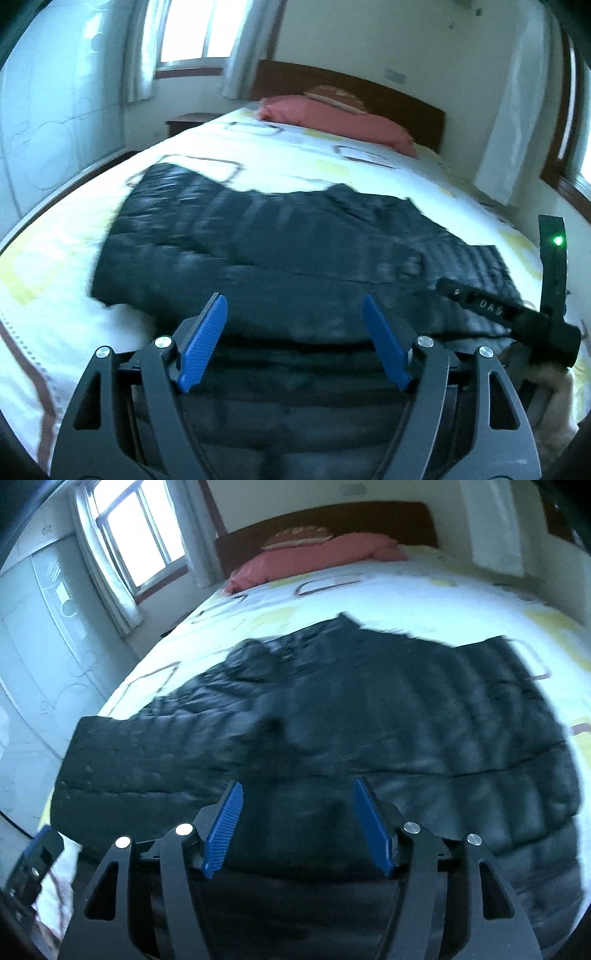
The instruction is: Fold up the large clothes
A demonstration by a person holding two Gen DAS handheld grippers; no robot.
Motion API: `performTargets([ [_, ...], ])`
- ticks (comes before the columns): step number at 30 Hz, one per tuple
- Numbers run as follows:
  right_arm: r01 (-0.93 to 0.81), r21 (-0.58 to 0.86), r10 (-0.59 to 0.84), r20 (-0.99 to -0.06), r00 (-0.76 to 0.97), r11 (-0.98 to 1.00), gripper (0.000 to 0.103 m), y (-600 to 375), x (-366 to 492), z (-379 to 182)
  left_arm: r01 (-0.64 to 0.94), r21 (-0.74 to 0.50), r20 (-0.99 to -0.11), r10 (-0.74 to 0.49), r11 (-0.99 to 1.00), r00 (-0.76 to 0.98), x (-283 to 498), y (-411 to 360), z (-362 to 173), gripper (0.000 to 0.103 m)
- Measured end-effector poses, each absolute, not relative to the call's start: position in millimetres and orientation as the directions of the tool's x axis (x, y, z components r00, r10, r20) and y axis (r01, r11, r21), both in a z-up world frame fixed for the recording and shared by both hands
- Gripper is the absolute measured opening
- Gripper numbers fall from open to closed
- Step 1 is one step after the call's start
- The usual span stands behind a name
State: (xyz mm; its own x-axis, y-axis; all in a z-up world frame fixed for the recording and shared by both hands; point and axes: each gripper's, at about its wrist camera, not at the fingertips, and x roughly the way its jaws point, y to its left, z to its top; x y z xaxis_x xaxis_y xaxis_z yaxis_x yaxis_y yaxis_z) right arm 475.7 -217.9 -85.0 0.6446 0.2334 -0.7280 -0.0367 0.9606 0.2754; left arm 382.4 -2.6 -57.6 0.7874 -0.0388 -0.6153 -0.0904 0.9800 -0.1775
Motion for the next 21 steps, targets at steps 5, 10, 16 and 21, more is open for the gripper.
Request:
performTargets([
  [5, -0.034, 0.256, 0.226, -0.772, 0.594, 0.966, 0.045, -185, 492, -105, -0.154, -0.196, -0.639, -0.007, 0.968, 0.77, 377, 37, -67, 0.075],
  [10, -0.097, 0.215, 0.228, -0.75, 0.621, 0.972, 0.017, -176, 486, -94, -0.177, -0.217, -0.639, -0.003, 0.96, 0.77, 369, 62, -67, 0.075],
  [16, -0.044, 0.138, 0.129, -0.702, 0.701, 0.989, 0.016, -223, 473, -66, -0.168, -0.26, -0.598, -0.022, 0.951, 0.801, 354, 79, -53, 0.076],
  [21, 0.049, 0.1, 0.037, -0.707, 0.706, 0.994, 0.016, -283, 473, -63, -0.168, -0.246, -0.604, -0.016, 0.955, 0.797, 360, 77, -54, 0.076],
])
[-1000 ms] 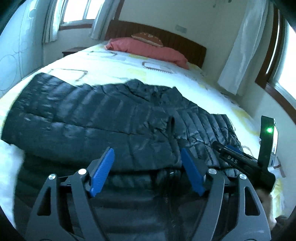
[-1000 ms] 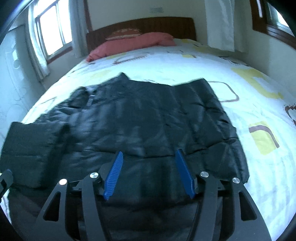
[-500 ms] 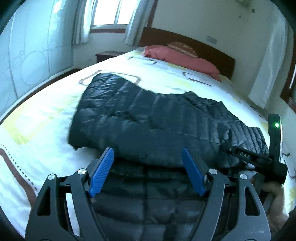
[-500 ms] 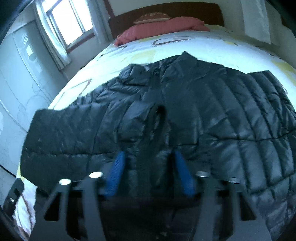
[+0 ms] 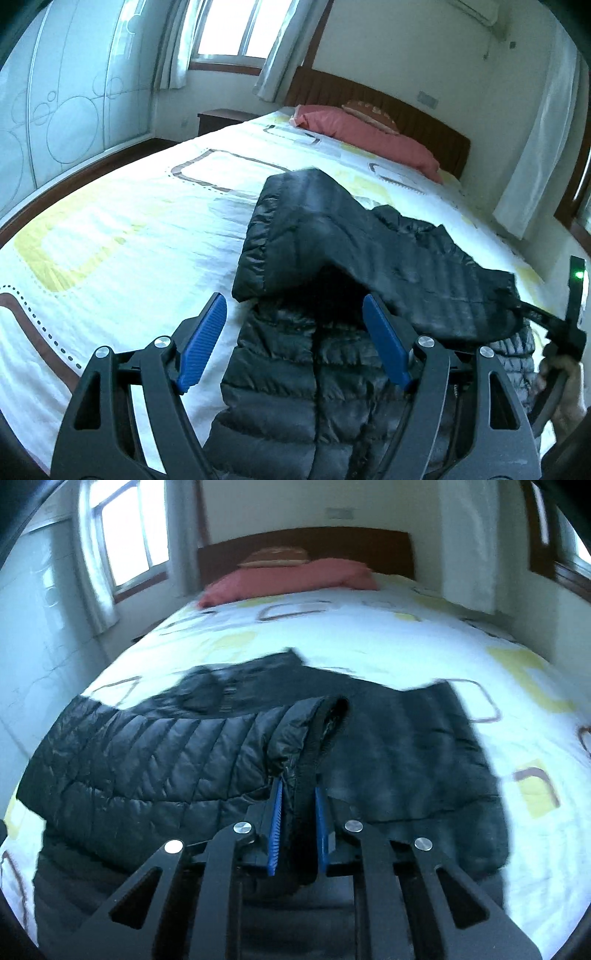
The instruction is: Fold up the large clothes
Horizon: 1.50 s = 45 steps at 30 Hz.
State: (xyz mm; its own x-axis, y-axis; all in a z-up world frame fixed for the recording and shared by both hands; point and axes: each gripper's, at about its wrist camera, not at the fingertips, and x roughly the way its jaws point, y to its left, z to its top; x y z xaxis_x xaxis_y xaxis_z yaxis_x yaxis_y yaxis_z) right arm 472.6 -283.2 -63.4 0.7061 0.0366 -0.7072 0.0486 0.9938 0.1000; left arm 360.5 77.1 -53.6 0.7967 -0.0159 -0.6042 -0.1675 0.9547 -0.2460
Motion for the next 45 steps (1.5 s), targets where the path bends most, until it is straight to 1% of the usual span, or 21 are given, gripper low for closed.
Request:
performTargets([
  [5, 0.12, 0.082, -0.02, -0.743, 0.669, 0.989, 0.016, -328, 475, -80, -0.171, -0.223, -0.633, -0.009, 0.96, 0.774, 375, 70, -64, 0.076],
  [7, 0.137, 0.095, -0.015, -0.765, 0.643, 0.986, 0.016, -339, 476, -92, -0.171, -0.213, -0.643, -0.006, 0.962, 0.766, 380, 67, -69, 0.076],
  [11, 0.141, 0.126, 0.01, -0.78, 0.626, 0.982, 0.021, -350, 479, -107, -0.161, -0.186, -0.669, -0.005, 0.969, 0.743, 395, 61, -77, 0.076],
  [14, 0.141, 0.143, 0.026, -0.788, 0.615, 0.98, 0.033, -353, 481, -106, -0.141, -0.156, -0.679, -0.003, 0.978, 0.734, 405, 55, -77, 0.076],
  [15, 0.162, 0.116, -0.011, -0.78, 0.626, 0.98, 0.042, -352, 476, -95, -0.134, -0.149, -0.674, -0.002, 0.98, 0.739, 410, 55, -75, 0.076],
  [16, 0.162, 0.116, -0.011, -0.78, 0.626, 0.98, 0.051, -352, 476, -95, -0.13, -0.146, -0.671, -0.001, 0.981, 0.741, 413, 53, -73, 0.076],
  [17, 0.183, 0.085, -0.057, -0.753, 0.655, 0.979, 0.054, -350, 472, -84, -0.126, -0.144, -0.668, -0.002, 0.982, 0.744, 420, 53, -70, 0.076],
  [19, 0.192, 0.073, -0.081, -0.722, 0.687, 0.979, 0.054, -344, 472, -73, -0.123, -0.143, -0.66, -0.002, 0.982, 0.751, 432, 53, -66, 0.076],
  [22, 0.145, 0.102, -0.031, -0.706, 0.707, 0.984, 0.054, -330, 485, -67, -0.131, -0.101, -0.653, 0.033, 0.986, 0.756, 456, 50, -65, 0.076],
  [25, 0.112, 0.107, 0.001, -0.725, 0.689, 0.988, 0.054, -315, 507, -78, -0.163, -0.066, -0.692, 0.072, 0.984, 0.718, 480, 54, -80, 0.076],
  [27, 0.115, 0.096, 0.0, -0.768, 0.641, 0.989, 0.055, -311, 522, -99, -0.208, -0.004, -0.746, 0.136, 0.978, 0.652, 496, 58, -99, 0.076],
  [28, 0.111, 0.093, 0.006, -0.793, 0.61, 0.989, 0.057, -310, 530, -114, -0.214, 0.003, -0.769, 0.139, 0.977, 0.624, 502, 62, -109, 0.077],
  [29, 0.106, 0.092, 0.009, -0.795, 0.606, 0.99, 0.058, -310, 533, -119, -0.213, -0.019, -0.779, 0.119, 0.977, 0.615, 504, 65, -114, 0.077],
  [32, 0.117, 0.101, 0.01, -0.798, 0.603, 0.988, 0.057, -311, 533, -108, -0.209, -0.038, -0.778, 0.102, 0.977, 0.62, 499, 69, -108, 0.075],
  [34, 0.113, 0.092, 0.0, -0.773, 0.634, 0.989, 0.057, -310, 528, -97, -0.229, -0.048, -0.756, 0.114, 0.972, 0.645, 484, 72, -90, 0.074],
  [36, 0.108, 0.076, -0.017, -0.737, 0.676, 0.991, 0.057, -304, 525, -84, -0.244, -0.096, -0.692, 0.112, 0.965, 0.713, 469, 75, -69, 0.074],
  [39, 0.071, 0.103, 0.024, -0.709, 0.705, 0.992, 0.057, -287, 532, -75, -0.225, -0.134, -0.625, 0.094, 0.965, 0.775, 473, 66, -54, 0.075],
  [40, 0.052, 0.11, 0.042, -0.711, 0.702, 0.993, 0.057, -279, 537, -76, -0.214, -0.139, -0.625, 0.082, 0.967, 0.777, 479, 62, -55, 0.075],
  [43, 0.014, 0.112, 0.076, -0.754, 0.652, 0.994, 0.059, -255, 557, -97, -0.187, -0.147, -0.693, 0.035, 0.971, 0.721, 513, 51, -81, 0.075],
  [44, 0.013, 0.089, 0.061, -0.778, 0.626, 0.996, 0.059, -250, 563, -108, -0.183, -0.124, -0.763, 0.025, 0.975, 0.646, 528, 49, -103, 0.075],
  [45, 0.004, 0.072, 0.053, -0.778, 0.626, 0.997, 0.059, -247, 567, -111, -0.177, -0.119, -0.783, 0.017, 0.977, 0.622, 534, 48, -112, 0.076],
])
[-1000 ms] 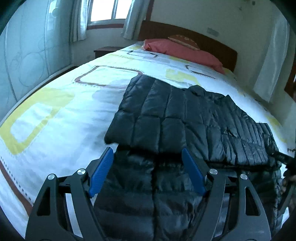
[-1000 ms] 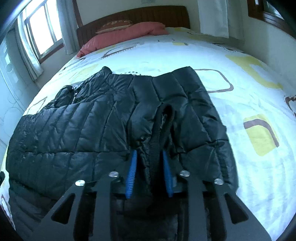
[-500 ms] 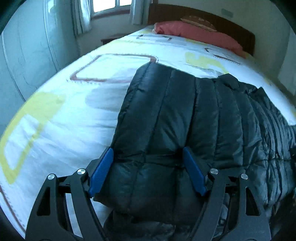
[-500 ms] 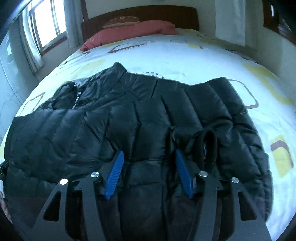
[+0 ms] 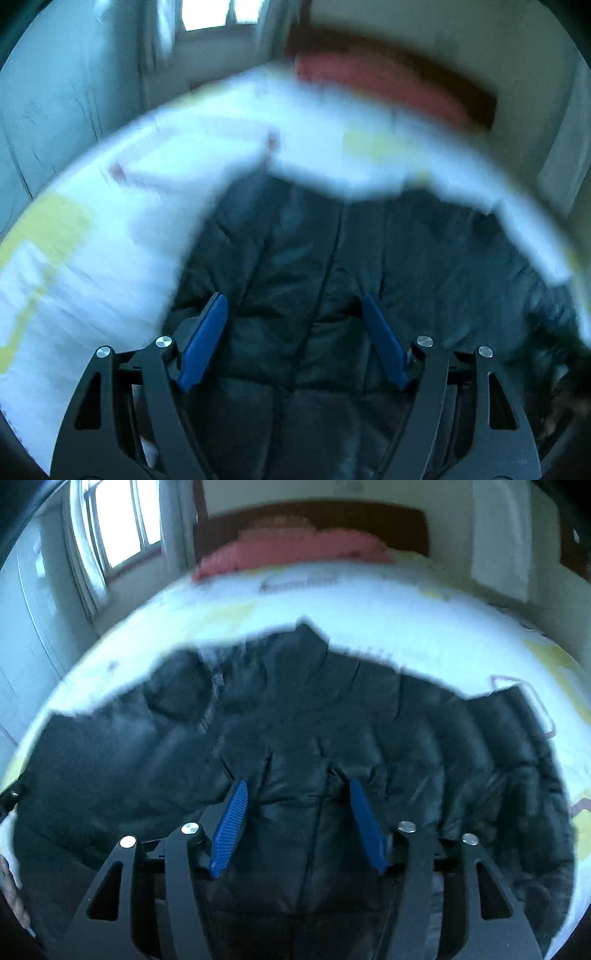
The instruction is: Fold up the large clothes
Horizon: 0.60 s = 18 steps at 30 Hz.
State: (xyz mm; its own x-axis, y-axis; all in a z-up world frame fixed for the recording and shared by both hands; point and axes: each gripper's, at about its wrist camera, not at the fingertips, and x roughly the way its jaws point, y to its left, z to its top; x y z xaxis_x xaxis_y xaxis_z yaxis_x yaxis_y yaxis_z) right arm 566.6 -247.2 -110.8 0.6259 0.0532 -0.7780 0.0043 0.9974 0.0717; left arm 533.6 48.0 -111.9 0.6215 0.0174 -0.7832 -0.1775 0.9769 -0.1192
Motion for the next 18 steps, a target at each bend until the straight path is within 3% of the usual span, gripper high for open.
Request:
performTargets([
  [6, 0.009, 0.009, 0.0, -0.721, 0.693, 1.0, 0.059, -262, 524, -81, -0.204, -0.188, -0.706, 0.013, 0.961, 0.708, 500, 67, -87, 0.076],
  [8, 0.044, -0.026, -0.049, -0.753, 0.657, 0.999, 0.059, -273, 516, -96, -0.236, -0.171, -0.739, 0.034, 0.957, 0.673, 504, 77, -100, 0.076],
  [11, 0.04, 0.098, 0.051, -0.777, 0.627, 0.994, 0.061, -288, 521, -117, -0.229, -0.17, -0.774, 0.014, 0.958, 0.633, 517, 80, -118, 0.079],
  [18, 0.085, 0.189, 0.092, -0.764, 0.639, 0.978, 0.062, -312, 479, -87, -0.225, -0.248, -0.749, -0.039, 0.942, 0.661, 469, 97, -90, 0.079],
])
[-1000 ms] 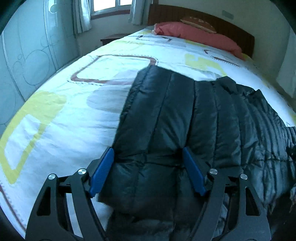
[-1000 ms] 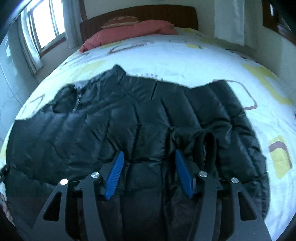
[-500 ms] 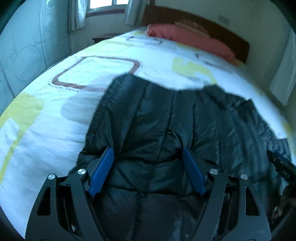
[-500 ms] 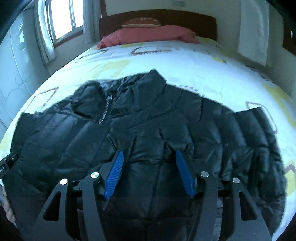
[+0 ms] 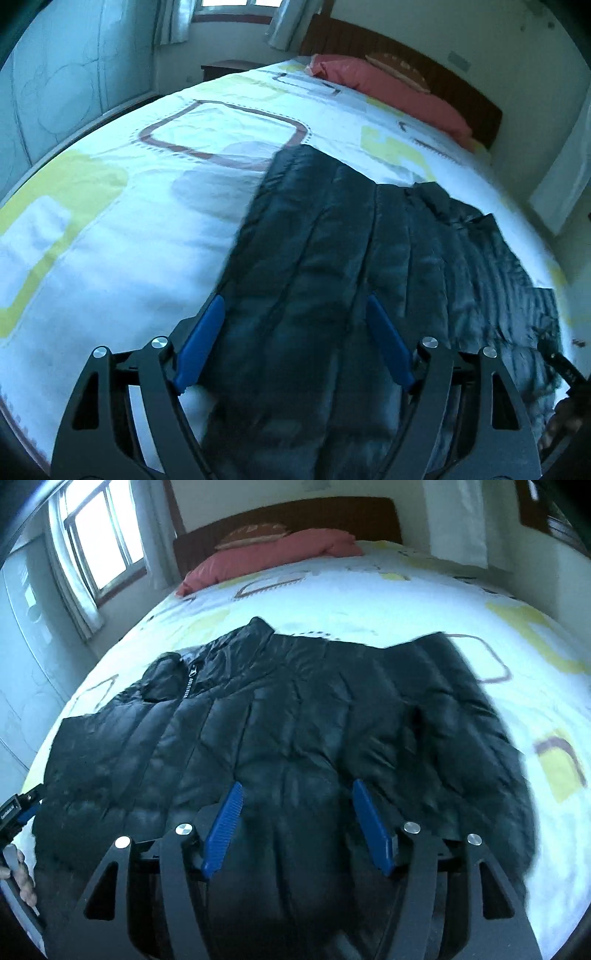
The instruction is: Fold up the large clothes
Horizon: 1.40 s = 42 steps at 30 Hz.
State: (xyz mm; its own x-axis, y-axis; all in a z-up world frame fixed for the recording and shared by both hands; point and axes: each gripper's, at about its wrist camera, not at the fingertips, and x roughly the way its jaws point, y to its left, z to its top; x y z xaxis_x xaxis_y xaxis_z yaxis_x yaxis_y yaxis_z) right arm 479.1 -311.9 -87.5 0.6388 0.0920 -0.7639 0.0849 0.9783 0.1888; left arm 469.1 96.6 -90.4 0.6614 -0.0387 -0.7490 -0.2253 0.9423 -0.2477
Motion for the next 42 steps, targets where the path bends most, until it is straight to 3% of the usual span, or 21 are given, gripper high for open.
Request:
performTargets([
  [12, 0.227, 0.206, 0.037, -0.811, 0.584, 0.952, 0.062, -393, 313, -84, -0.381, -0.453, -0.777, -0.147, 0.806, 0.612, 301, 181, -110, 0.079],
  [20, 0.293, 0.37, 0.168, -0.826, 0.538, 0.882, 0.062, -426, 208, -110, -0.337, -0.612, -0.716, -0.32, 0.715, 0.621, 199, 179, -122, 0.079],
  [28, 0.256, 0.53, 0.305, -0.749, 0.588, 0.808, 0.063, -422, 139, -115, -0.313, -0.741, -0.625, -0.442, 0.594, 0.643, 149, 163, -135, 0.076],
  [37, 0.248, 0.725, 0.466, -0.626, 0.625, 0.643, 0.063, -436, 98, -125, -0.268, -0.772, -0.586, -0.483, 0.576, 0.65, 126, 153, -143, 0.069],
  [42, 0.203, 0.76, 0.509, -0.582, 0.633, 0.617, 0.061, -426, 92, -125, -0.237, -0.793, -0.56, -0.521, 0.561, 0.644, 124, 139, -145, 0.058],
])
